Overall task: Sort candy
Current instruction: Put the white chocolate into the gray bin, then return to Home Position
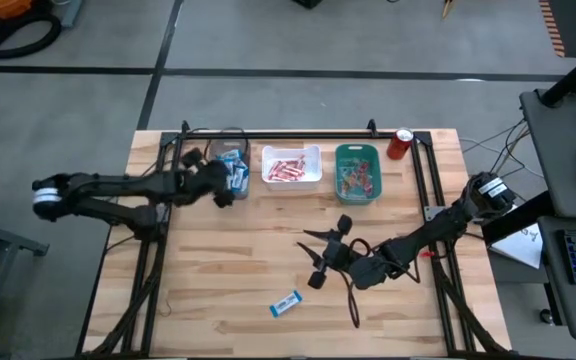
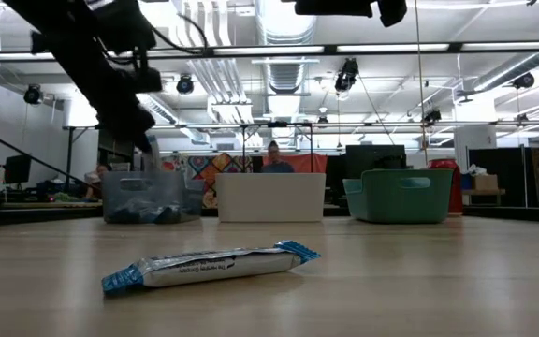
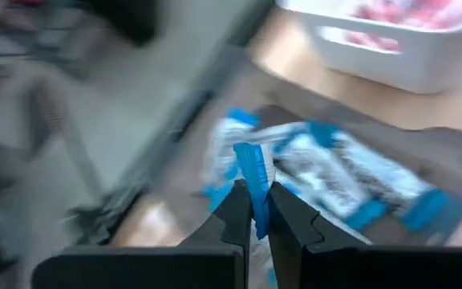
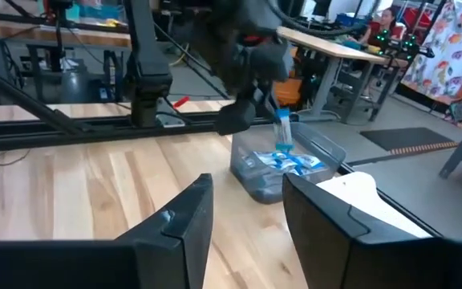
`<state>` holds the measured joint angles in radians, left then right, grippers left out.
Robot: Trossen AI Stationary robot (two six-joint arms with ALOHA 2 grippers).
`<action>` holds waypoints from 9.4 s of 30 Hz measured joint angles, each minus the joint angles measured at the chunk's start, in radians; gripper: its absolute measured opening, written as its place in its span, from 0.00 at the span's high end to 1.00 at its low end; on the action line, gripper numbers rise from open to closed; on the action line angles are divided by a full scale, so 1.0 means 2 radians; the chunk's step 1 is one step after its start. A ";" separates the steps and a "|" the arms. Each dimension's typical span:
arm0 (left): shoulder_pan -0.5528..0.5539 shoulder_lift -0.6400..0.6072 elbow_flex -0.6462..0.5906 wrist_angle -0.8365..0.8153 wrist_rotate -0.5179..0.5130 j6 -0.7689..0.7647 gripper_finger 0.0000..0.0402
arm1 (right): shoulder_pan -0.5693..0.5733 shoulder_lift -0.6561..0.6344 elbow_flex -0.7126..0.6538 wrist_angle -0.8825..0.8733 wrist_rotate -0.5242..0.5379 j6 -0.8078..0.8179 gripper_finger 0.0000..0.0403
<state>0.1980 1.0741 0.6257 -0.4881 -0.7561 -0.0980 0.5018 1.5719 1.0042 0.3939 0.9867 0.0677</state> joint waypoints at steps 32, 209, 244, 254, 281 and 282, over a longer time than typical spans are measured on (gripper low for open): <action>-0.338 -0.009 0.000 0.076 -0.039 -0.189 0.69 | 0.010 0.101 0.022 -0.052 -0.350 0.041 0.69; -0.092 -0.534 -0.285 0.201 0.484 0.066 0.81 | -0.153 -0.541 -0.466 0.048 -0.302 -0.095 0.70; -0.090 -0.482 -0.297 0.244 0.540 0.081 0.81 | -0.153 -0.779 -0.496 -0.130 -0.335 -0.147 0.92; -0.090 -0.469 -0.296 0.246 0.539 -0.022 0.81 | -0.153 -0.778 -0.496 -0.148 -0.336 -0.182 0.92; -0.090 -0.451 -0.296 0.247 0.539 -0.021 0.81 | -0.153 -0.778 -0.497 -0.153 -0.336 -0.178 0.92; -0.090 -0.451 -0.296 0.247 0.539 -0.021 0.81 | -0.153 -0.778 -0.497 -0.154 -0.336 -0.178 0.92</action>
<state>0.0177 0.1719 0.0338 0.0055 0.3210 -0.1402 0.1955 0.0154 0.0109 0.0862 0.3150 -0.2882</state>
